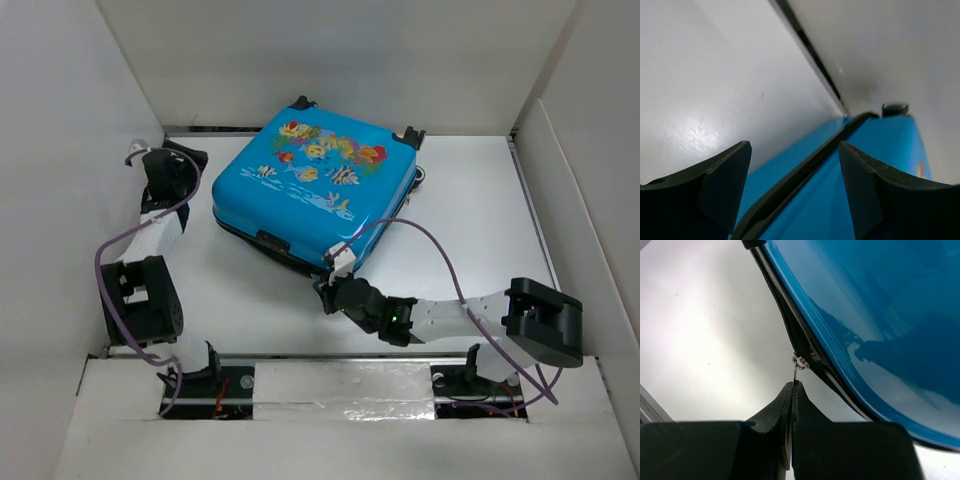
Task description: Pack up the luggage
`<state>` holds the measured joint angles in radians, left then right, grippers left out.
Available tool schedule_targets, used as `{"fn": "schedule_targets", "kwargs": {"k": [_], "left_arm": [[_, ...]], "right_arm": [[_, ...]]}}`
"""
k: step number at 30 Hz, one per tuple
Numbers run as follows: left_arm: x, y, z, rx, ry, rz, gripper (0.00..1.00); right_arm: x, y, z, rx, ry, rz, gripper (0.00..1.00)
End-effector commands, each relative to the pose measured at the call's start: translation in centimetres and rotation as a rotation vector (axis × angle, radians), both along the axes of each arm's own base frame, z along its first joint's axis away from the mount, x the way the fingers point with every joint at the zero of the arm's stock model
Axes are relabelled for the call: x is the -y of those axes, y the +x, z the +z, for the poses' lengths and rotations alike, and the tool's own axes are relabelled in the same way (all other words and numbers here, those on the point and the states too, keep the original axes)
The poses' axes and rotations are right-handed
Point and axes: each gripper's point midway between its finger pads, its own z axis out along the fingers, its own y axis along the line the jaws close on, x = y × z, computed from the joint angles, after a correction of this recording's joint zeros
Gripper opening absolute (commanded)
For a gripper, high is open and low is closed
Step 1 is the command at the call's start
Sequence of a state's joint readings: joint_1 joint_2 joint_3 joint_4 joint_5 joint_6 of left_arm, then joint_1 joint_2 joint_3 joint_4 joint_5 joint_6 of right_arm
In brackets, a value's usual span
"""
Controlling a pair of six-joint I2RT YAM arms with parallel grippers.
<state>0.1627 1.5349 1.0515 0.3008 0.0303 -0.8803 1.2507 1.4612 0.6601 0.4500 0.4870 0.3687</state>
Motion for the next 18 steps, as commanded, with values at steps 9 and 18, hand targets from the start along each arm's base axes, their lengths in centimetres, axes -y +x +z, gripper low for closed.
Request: {"fn": "schedule_targets", "kwargs": {"k": [9,18], "left_arm": [[8.8,0.5,-4.3,-0.110,-0.017,-0.357,0.70],[13.9,-3.3,-6.1,-0.090,-0.063,-0.506,0.70]], "right_arm": [[-9.6,-3.1,5.7,0.042,0.121,0.291,0.00],[-12.9,0.6,9.8,0.107,0.116,0.304,0.00]]}}
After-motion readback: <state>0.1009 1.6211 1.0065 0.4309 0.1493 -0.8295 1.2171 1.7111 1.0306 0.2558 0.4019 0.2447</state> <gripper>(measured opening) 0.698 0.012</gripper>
